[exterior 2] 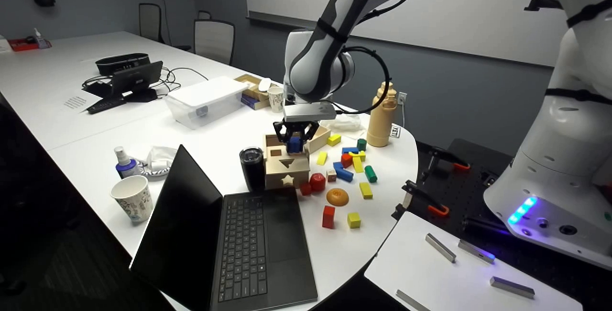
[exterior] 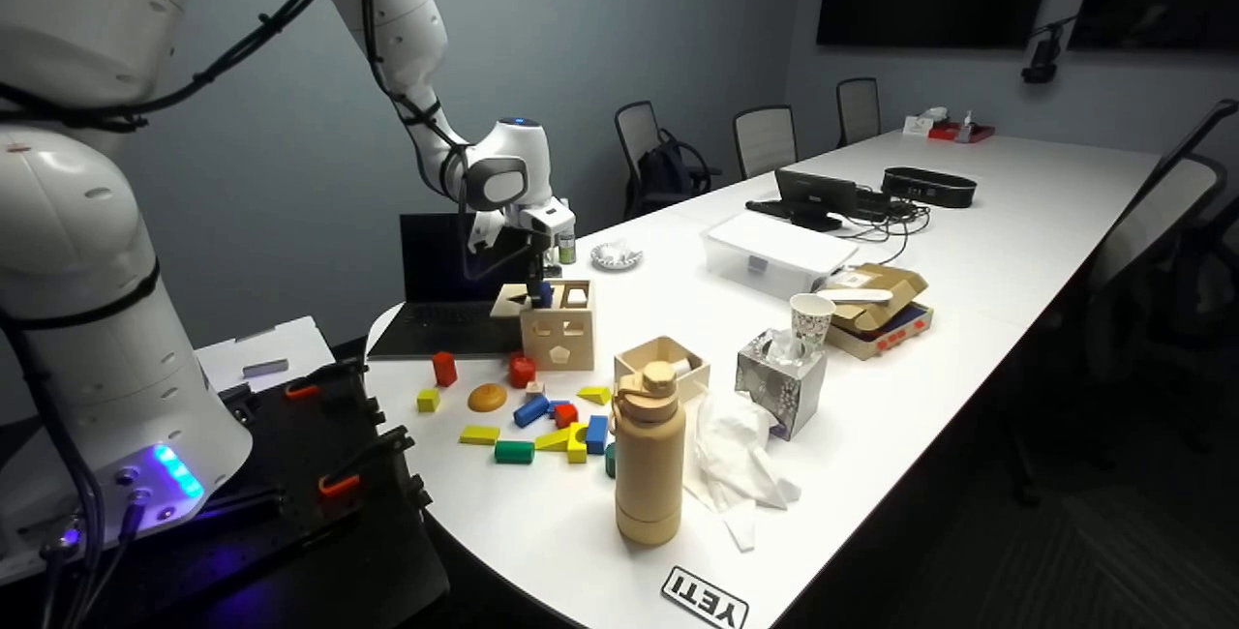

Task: Place the blue cross and the red rectangular block into the wooden box through their respective shape cutting on the lid

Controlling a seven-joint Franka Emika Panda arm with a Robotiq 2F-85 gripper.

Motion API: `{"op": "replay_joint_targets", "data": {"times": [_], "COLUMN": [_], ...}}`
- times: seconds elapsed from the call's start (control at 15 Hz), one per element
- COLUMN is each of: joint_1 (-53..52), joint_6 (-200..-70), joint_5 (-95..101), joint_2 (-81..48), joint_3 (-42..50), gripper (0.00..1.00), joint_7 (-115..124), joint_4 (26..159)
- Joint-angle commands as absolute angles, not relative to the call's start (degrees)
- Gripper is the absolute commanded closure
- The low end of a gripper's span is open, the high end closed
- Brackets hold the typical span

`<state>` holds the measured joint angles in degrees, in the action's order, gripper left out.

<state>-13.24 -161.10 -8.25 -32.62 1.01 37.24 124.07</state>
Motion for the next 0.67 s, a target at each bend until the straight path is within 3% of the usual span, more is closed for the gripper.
{"op": "replay_joint_targets", "data": {"times": [0.0,0.6], "joint_1": [-13.1,-13.2], "joint_6": [-158.0,-155.2], "joint_5": [-9.3,-9.0], "joint_2": [-32.8,-33.4], "joint_3": [0.8,1.2], "gripper": [0.84,0.84], "joint_7": [36.0,36.4], "joint_4": [122.5,120.5]}}
